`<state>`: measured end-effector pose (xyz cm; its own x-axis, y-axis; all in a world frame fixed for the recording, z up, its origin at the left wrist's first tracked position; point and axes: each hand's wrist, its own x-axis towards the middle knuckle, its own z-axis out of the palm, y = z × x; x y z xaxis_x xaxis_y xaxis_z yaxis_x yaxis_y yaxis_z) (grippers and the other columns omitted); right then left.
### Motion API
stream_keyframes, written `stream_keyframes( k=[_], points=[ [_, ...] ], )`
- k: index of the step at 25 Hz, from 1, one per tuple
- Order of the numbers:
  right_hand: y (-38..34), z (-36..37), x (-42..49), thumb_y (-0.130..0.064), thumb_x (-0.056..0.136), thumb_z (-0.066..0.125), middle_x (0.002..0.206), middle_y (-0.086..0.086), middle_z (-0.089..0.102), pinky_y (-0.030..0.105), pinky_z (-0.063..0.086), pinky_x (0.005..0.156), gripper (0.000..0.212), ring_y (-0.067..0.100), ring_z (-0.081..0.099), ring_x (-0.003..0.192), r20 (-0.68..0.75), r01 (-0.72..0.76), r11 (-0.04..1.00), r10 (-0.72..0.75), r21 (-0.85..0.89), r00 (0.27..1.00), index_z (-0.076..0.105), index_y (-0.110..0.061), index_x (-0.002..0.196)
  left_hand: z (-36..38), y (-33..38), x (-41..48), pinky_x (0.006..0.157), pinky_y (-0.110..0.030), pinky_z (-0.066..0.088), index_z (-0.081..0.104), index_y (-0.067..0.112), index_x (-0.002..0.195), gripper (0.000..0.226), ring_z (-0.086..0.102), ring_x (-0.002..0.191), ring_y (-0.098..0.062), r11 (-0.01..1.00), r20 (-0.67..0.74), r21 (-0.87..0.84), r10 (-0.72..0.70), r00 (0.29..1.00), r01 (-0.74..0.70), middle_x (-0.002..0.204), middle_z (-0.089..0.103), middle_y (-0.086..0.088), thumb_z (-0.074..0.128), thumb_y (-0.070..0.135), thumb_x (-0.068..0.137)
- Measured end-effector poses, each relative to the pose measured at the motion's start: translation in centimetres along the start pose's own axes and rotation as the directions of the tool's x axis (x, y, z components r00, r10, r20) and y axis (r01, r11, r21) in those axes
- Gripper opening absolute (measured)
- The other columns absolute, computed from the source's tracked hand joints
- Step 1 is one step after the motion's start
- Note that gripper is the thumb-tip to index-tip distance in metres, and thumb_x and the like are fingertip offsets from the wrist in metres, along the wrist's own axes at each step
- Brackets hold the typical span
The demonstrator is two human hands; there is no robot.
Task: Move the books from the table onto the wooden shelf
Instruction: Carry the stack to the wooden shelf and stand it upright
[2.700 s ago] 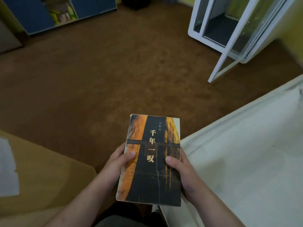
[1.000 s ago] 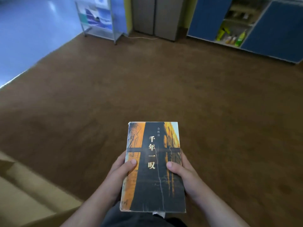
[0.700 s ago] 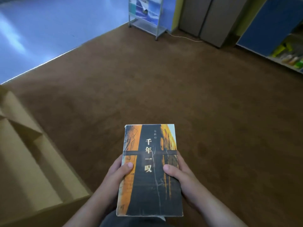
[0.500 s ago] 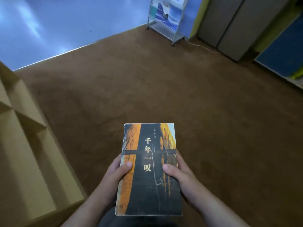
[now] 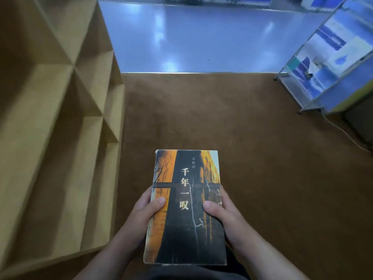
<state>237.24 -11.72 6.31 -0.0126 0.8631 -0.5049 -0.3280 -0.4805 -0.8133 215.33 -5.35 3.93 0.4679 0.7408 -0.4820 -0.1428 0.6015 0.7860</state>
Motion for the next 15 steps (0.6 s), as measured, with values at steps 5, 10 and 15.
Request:
stream_keyframes(
  k=[5,10,15],
  points=[
    [-4.8,-0.2,8.7,-0.021,0.081,0.074,0.127,0.015,0.072,0.046,0.062,0.083,0.068,0.039,0.071,0.111,0.257,-0.063,0.988,0.097,-0.139,0.961,0.046,-0.027,0.142,-0.7,1.9,2.5,0.072,-0.039,0.059,0.063,0.016,0.122,0.048,0.077,0.088,-0.027,0.991,-0.299,-0.080,0.081,0.951,-0.110,0.104,0.079,-0.012,0.072,0.029,0.076],
    [-10.4,0.7,17.4,-0.026,0.077,0.078,0.131,0.010,0.071,0.034,0.062,0.082,0.084,0.029,0.072,0.114,0.483,-0.058,0.943,0.221,-0.329,0.847,0.038,-0.024,0.151,0.6,3.8,5.3,0.080,-0.043,0.058,0.066,0.016,0.124,0.065,0.074,0.100,-0.034,0.958,-0.514,-0.153,0.131,0.848,-0.241,0.114,0.076,-0.017,0.072,0.050,0.070],
    [-13.2,3.2,22.2,-0.038,0.069,0.079,0.134,0.010,0.068,0.051,0.053,0.104,0.091,0.031,0.068,0.121,0.623,0.002,0.875,0.343,-0.484,0.703,0.039,-0.023,0.149,2.1,4.6,5.9,0.071,-0.038,0.059,0.063,0.006,0.123,0.066,0.076,0.089,-0.029,0.907,-0.717,-0.166,0.158,0.679,-0.387,0.100,0.078,-0.013,0.070,0.046,0.070]
  ],
)
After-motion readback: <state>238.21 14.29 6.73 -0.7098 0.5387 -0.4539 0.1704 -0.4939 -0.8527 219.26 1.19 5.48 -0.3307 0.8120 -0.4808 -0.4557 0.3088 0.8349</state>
